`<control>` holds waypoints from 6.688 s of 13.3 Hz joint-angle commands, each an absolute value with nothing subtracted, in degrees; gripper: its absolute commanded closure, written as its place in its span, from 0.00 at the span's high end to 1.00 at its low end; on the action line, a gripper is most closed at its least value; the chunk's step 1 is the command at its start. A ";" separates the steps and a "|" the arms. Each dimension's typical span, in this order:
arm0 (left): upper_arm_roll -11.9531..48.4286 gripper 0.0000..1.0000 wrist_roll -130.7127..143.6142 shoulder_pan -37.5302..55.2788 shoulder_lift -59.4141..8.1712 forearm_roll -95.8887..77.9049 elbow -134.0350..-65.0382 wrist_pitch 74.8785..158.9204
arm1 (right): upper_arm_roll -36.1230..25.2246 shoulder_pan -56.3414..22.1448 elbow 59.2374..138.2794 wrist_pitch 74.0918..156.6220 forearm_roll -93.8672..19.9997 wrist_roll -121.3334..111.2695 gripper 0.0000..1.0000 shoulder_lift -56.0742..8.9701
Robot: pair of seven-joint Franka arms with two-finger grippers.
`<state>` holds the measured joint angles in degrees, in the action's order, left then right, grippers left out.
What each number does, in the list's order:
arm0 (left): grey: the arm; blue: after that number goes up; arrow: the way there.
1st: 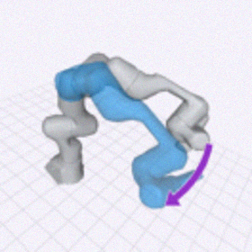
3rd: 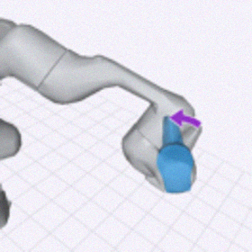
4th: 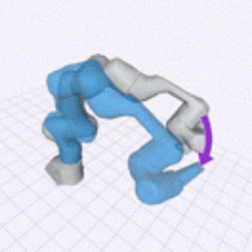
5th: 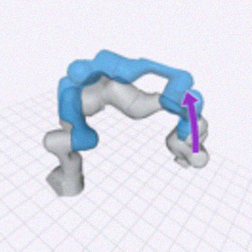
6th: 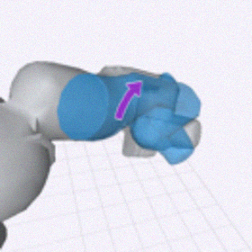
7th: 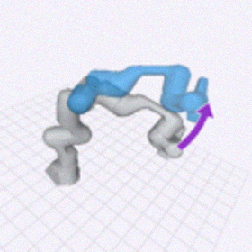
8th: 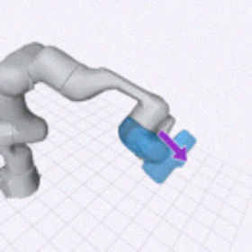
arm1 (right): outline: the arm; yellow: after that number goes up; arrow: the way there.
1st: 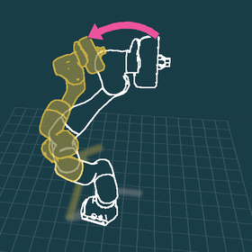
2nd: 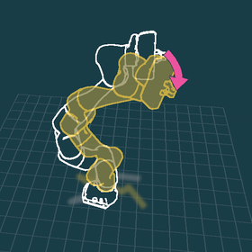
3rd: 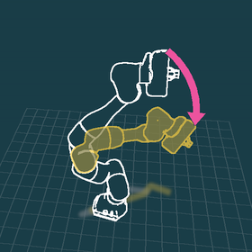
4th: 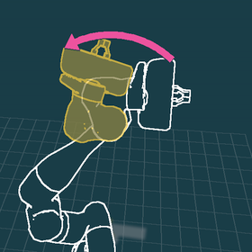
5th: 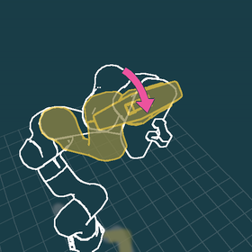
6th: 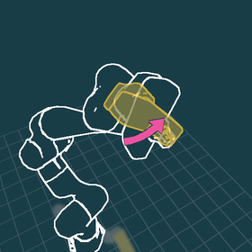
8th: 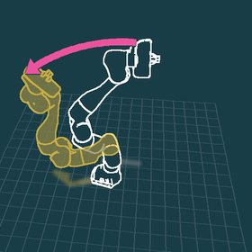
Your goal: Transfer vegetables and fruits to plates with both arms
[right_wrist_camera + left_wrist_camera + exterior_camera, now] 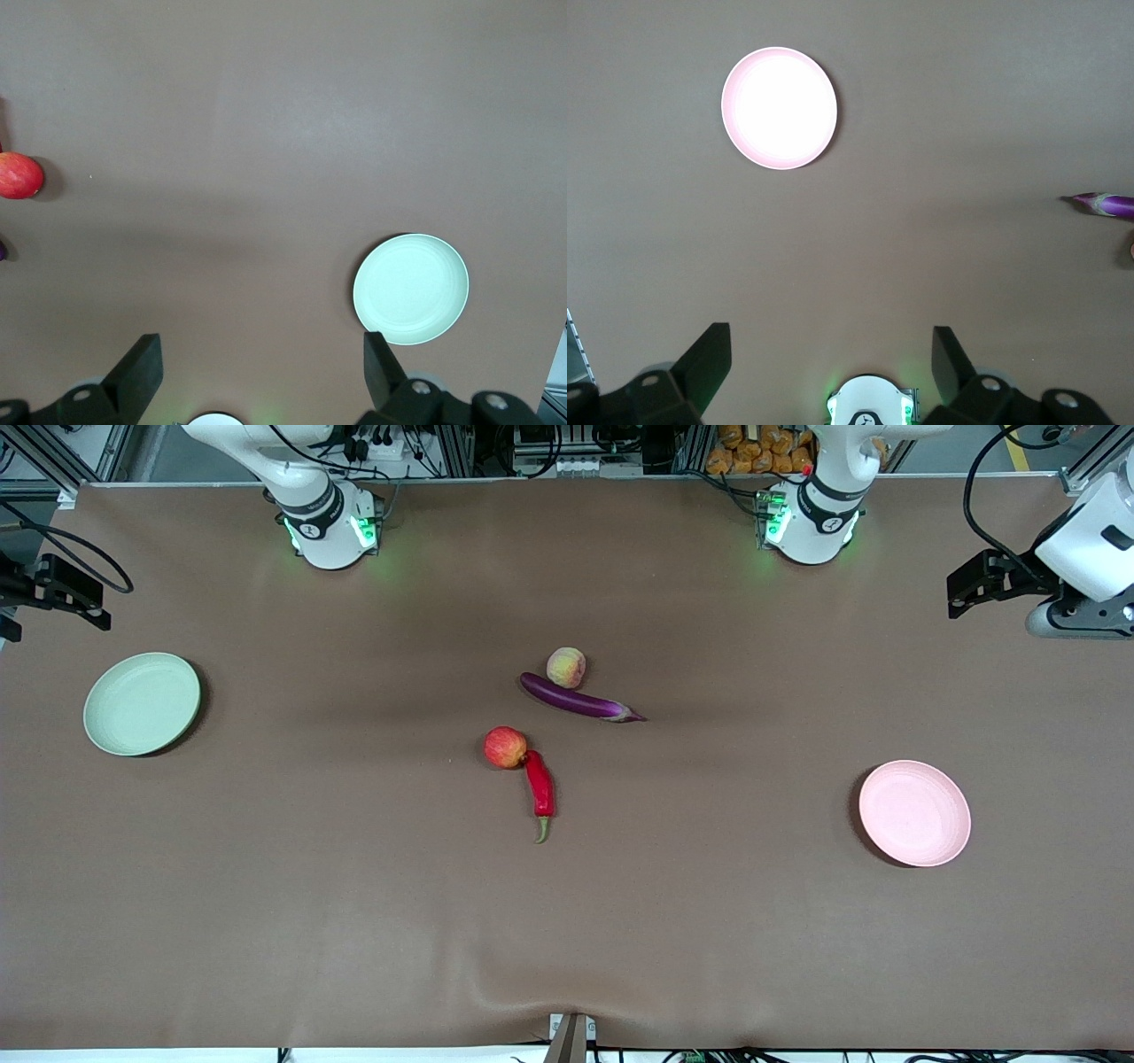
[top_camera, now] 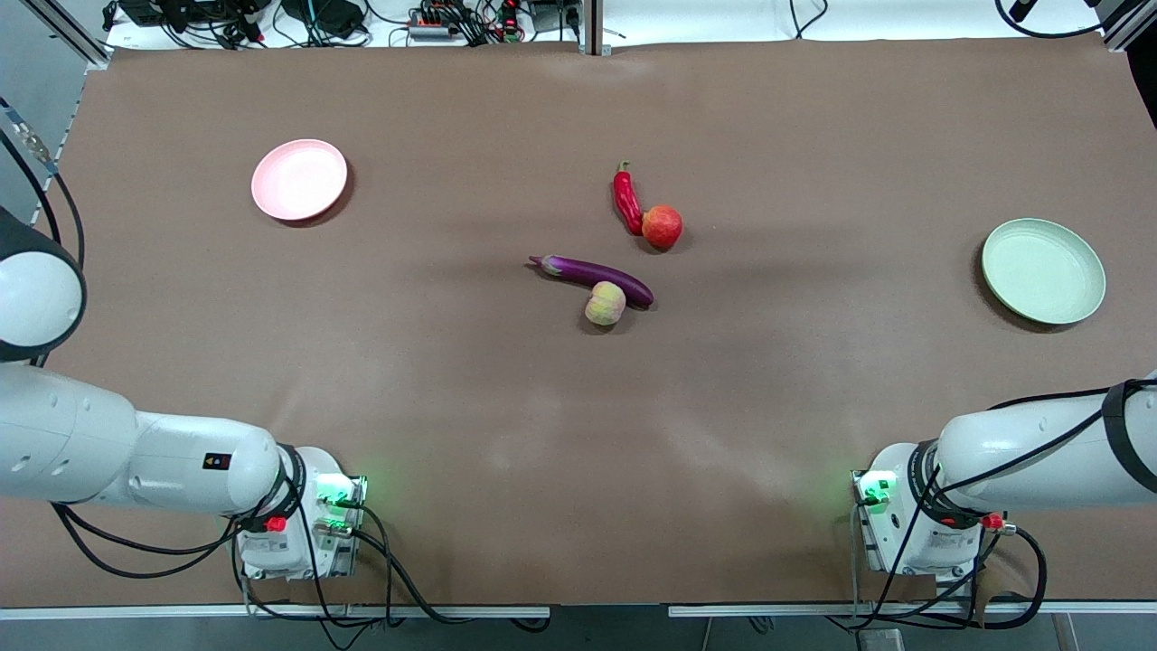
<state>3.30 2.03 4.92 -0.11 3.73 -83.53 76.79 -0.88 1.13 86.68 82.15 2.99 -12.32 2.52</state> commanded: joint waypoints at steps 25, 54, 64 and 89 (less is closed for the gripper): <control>3.60 1.00 56.12 31.18 -16.44 -6.33 -89.27 93.74 | -1.67 1.32 88.07 81.74 2.90 -12.13 1.00 3.78; 4.13 1.00 110.65 46.75 -40.95 1.93 -95.45 127.44 | -1.67 1.05 88.07 81.74 1.67 -12.13 1.00 3.52; 3.52 0.00 111.01 47.03 -40.70 2.46 -93.52 125.43 | -1.67 0.97 87.28 81.74 1.76 -12.04 1.00 3.34; 3.34 0.00 65.71 1.77 -29.87 3.95 -85.43 109.78 | -1.14 -16.42 86.66 93.75 -12.64 37.84 1.00 -19.23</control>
